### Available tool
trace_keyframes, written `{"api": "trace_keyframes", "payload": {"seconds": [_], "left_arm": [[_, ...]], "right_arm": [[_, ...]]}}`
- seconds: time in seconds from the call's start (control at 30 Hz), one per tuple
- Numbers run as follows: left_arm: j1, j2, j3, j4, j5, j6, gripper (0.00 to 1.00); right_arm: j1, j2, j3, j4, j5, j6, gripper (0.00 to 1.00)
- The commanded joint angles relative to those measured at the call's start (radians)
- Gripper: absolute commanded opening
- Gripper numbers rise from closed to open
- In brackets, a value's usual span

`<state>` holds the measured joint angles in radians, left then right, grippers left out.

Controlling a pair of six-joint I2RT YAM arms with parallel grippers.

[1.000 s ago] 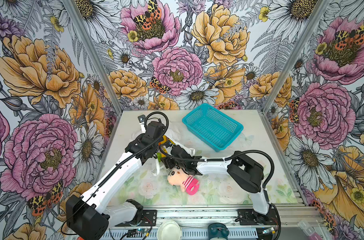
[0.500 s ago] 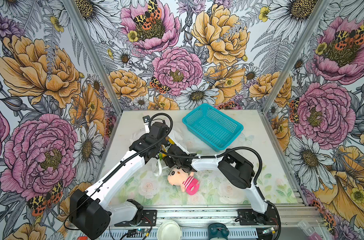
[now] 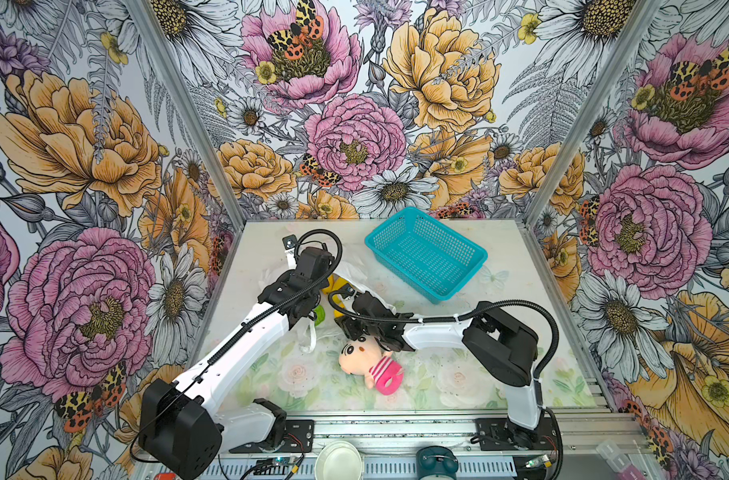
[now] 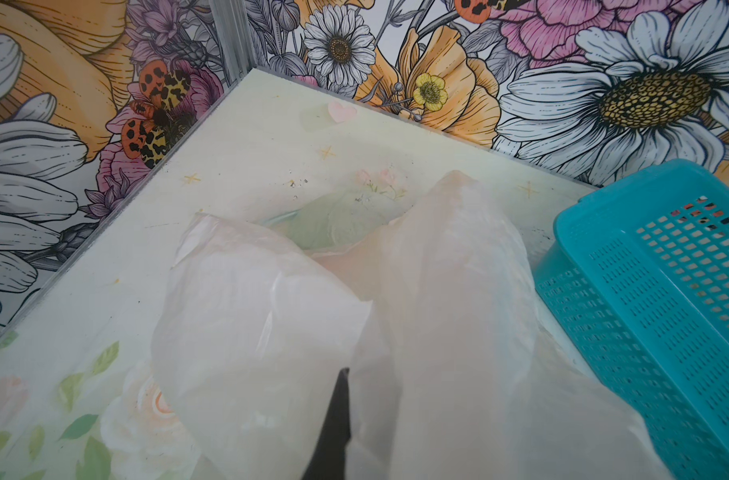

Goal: Untie the knot of the plastic bag and take out the fruit
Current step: 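Grasp the yellow pepper with the right gripper and lift it out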

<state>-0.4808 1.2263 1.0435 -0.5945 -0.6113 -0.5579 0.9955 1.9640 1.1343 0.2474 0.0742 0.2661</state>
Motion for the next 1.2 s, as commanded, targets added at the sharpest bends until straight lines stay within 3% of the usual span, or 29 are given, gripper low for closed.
{"api": "trace_keyframes", "payload": {"seconds": [0.0, 0.4, 0.8, 0.93, 1.17], "left_arm": [[0.006, -0.007, -0.011, 0.027, 0.022, 0.025, 0.0], [0.008, 0.029, 0.005, 0.026, 0.049, 0.034, 0.0], [0.012, 0.021, 0.0, 0.027, 0.04, 0.039, 0.0], [0.012, 0.018, -0.002, 0.027, 0.032, 0.039, 0.0], [0.009, 0.004, -0.003, 0.027, 0.038, 0.04, 0.0]], "right_arm": [[0.0, -0.08, -0.072, 0.156, -0.06, -0.029, 0.35], [0.007, -0.257, -0.254, 0.33, -0.182, -0.083, 0.26], [-0.008, -0.623, -0.468, 0.442, -0.168, -0.111, 0.22], [-0.069, -0.734, -0.487, 0.41, -0.163, -0.08, 0.18], [-0.195, -0.869, -0.495, 0.248, -0.024, -0.044, 0.13]]}}
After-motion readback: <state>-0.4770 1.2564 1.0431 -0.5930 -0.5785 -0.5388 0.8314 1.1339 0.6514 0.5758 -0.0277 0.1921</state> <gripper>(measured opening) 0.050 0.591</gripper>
